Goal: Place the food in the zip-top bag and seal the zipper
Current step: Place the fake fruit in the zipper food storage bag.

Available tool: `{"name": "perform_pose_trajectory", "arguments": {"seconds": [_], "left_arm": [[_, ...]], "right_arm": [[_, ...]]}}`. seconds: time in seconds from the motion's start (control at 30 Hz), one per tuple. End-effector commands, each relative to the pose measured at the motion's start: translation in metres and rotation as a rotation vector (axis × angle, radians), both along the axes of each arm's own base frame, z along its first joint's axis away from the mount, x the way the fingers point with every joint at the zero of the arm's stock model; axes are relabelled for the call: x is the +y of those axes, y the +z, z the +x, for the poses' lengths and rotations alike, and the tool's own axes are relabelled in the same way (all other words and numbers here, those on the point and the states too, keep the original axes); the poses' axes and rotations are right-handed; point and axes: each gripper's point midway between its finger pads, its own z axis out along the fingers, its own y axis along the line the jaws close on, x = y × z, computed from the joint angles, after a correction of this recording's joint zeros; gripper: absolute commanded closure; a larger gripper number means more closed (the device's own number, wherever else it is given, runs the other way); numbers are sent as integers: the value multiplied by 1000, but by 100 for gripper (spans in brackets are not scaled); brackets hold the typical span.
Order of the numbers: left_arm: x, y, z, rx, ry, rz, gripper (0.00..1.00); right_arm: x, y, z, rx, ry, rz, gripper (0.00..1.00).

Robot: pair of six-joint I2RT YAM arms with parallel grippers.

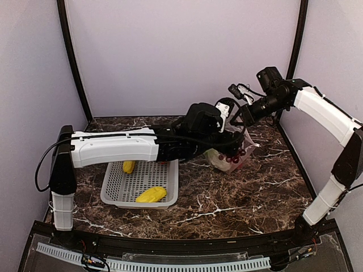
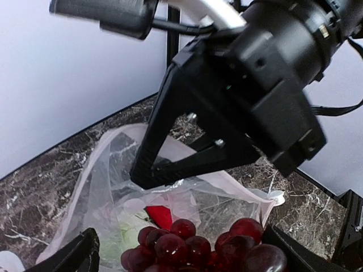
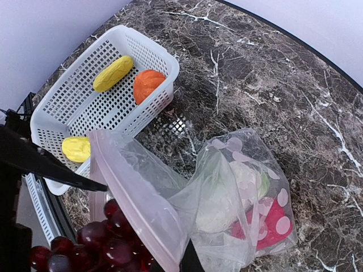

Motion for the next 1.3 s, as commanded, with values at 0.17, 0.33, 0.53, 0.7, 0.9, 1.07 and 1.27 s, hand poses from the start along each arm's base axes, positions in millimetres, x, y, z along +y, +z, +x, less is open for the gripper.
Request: {"name": "perform_pose_trajectory", "arguments": {"seconds": [0.17, 0.33, 0.53, 0.7, 0.9, 1.07, 1.27], "left_arm": [[0, 13, 18, 519, -82, -419, 1], [-7, 25, 11, 748, -258, -730, 3], [0, 3, 27, 791, -168, -742, 4], [8, -4, 40, 756, -101, -768, 6], [7, 6, 45, 766, -115, -858, 8], [15, 9, 41, 750, -129, -906, 18], [28, 0, 48, 690, -55, -896, 21]], "right_arm": [[-6, 6, -3, -51, -13, 3, 100], [-7, 11, -5, -66, -11, 7, 100], [-9, 16, -15, -74, 3, 24, 100], [-6, 19, -32, -65, 59, 53, 100], [2, 17, -52, 1, 141, 120, 100], [1, 19, -50, -11, 157, 126, 100], [11, 26, -59, 40, 227, 202, 100]]}}
